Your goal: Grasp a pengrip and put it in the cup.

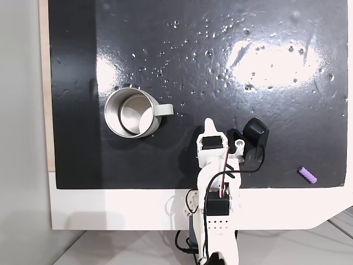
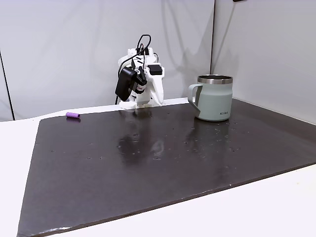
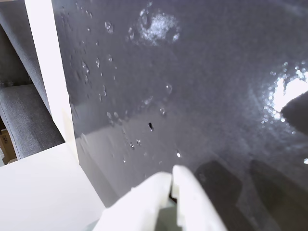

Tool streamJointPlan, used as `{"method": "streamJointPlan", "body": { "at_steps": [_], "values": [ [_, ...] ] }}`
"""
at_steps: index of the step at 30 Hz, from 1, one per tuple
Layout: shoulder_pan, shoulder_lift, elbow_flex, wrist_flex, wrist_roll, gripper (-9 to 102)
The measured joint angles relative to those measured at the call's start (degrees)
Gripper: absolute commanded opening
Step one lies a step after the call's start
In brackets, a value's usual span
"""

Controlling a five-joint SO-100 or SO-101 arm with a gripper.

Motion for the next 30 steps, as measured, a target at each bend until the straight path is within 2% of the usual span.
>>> {"method": "streamJointPlan", "body": {
  "at_steps": [25,30],
  "values": [
    [1.14,0.00,-0.26,0.00,1.41,0],
    [3.43,-0.70,-8.00,4.48,1.49,0]
  ]
}}
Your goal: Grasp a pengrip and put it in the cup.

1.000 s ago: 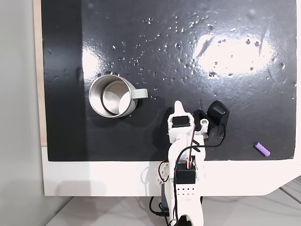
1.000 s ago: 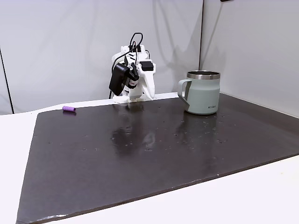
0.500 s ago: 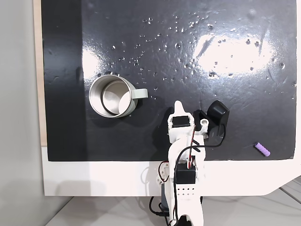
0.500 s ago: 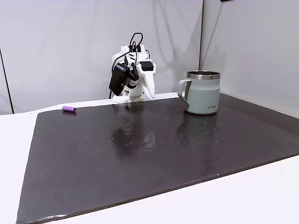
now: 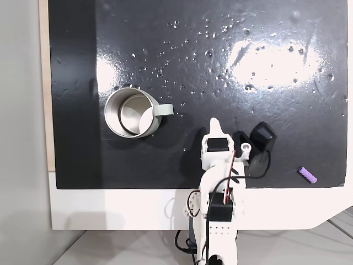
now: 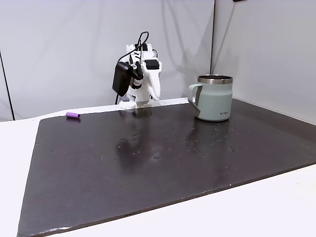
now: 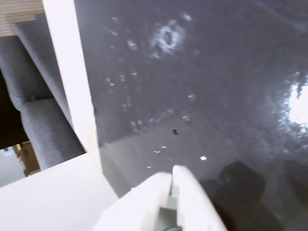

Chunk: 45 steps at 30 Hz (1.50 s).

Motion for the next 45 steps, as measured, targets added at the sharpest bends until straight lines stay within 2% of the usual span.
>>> {"method": "streamJointPlan", "body": {
  "at_steps": [7,12,17,32,45],
  "values": [
    [7.47,-16.00,-19.95,6.77,3.52,0],
    [14.50,-29.62,-37.09,15.21,5.01,0],
    [22.15,-36.21,-49.48,22.06,4.48,0],
    [48.16,-64.16,-73.74,37.09,-6.59,0],
    [60.29,-83.14,-79.37,37.79,-12.39,3]
  ]
}}
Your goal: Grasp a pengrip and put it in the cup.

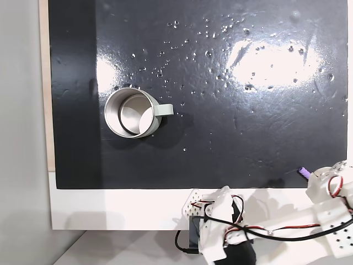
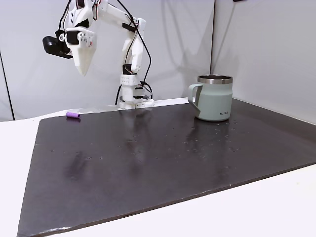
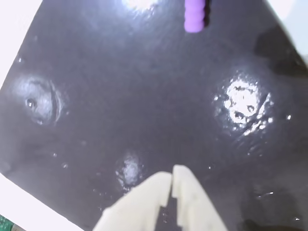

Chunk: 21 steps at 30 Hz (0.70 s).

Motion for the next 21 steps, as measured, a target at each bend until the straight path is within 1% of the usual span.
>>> {"method": "streamJointPlan", "body": {
  "at_steps": [4,10,14,17,21],
  "values": [
    [2.37,-5.54,-1.23,0.00,-2.37,6],
    [4.75,-8.26,-1.23,0.00,-4.39,19],
    [6.50,-11.16,-1.23,0.00,-5.98,26],
    [7.91,-13.62,-1.23,-0.79,-7.38,28],
    [9.49,-16.96,-1.23,-3.60,-9.58,28]
  ]
}}
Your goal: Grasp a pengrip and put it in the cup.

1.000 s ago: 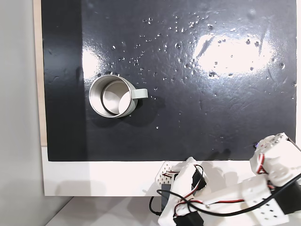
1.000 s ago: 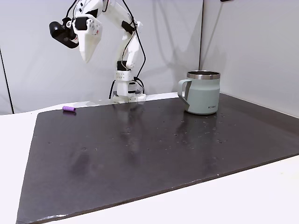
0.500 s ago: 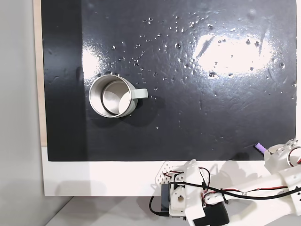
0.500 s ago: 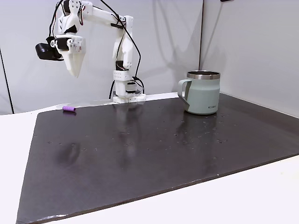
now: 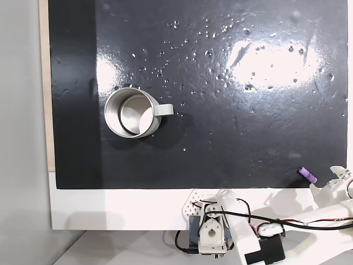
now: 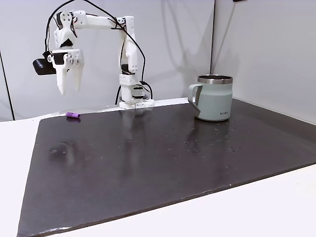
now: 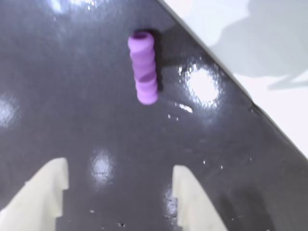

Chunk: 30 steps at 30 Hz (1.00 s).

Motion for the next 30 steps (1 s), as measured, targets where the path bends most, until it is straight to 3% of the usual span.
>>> {"method": "streamJointPlan", "body": {
  "at_steps": [30],
  "values": [
    [1.32,-7.82,16.35,-21.71,-11.51,25]
  ]
}}
